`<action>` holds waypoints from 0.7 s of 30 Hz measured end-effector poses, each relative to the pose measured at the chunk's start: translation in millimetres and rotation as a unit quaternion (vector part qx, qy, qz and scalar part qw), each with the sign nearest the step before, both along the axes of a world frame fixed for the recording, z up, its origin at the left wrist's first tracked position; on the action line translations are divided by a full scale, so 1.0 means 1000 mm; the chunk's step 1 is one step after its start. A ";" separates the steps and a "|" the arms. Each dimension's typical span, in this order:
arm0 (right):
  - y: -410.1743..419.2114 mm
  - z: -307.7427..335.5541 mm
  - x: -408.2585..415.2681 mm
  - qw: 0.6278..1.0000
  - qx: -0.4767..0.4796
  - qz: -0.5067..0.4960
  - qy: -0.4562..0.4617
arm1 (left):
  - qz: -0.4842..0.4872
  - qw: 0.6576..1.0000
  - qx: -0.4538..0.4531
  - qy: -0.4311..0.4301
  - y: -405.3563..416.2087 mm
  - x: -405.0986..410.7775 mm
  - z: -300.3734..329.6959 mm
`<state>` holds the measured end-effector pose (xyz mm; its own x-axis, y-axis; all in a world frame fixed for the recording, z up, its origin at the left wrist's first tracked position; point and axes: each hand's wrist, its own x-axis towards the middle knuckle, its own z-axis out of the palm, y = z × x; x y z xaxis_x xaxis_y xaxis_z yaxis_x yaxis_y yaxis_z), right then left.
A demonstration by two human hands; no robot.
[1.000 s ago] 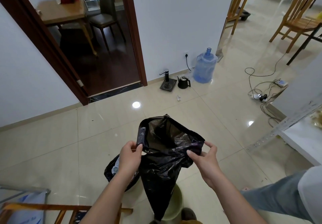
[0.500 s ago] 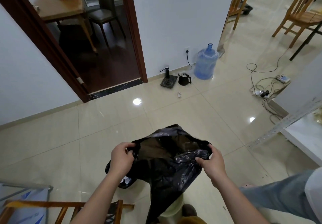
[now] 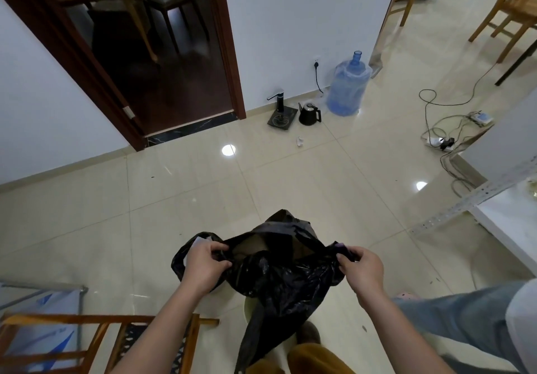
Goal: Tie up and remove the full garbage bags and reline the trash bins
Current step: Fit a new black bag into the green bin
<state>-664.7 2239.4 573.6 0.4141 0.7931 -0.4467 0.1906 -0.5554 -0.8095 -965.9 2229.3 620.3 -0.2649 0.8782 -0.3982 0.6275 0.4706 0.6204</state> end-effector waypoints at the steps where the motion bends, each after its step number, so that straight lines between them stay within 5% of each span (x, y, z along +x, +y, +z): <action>1: 0.000 -0.002 -0.001 1.000 0.001 0.010 -0.004 | -0.002 1.000 0.003 -0.004 0.000 0.003 -0.004; 9: -0.003 -0.045 -0.012 0.976 -0.063 0.191 -0.077 | 0.084 0.993 0.016 -0.080 -0.013 0.025 -0.061; 21: -0.008 -0.133 -0.010 0.929 -0.192 0.310 -0.064 | 0.209 0.966 -0.134 -0.075 -0.040 0.040 -0.153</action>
<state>-674.9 2231.0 440.8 -0.0001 0.6890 -0.7248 0.6505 -0.5504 -0.5233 -925.6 2189.1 467.6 -0.4963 0.5675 -0.6571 0.2610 0.8193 0.5104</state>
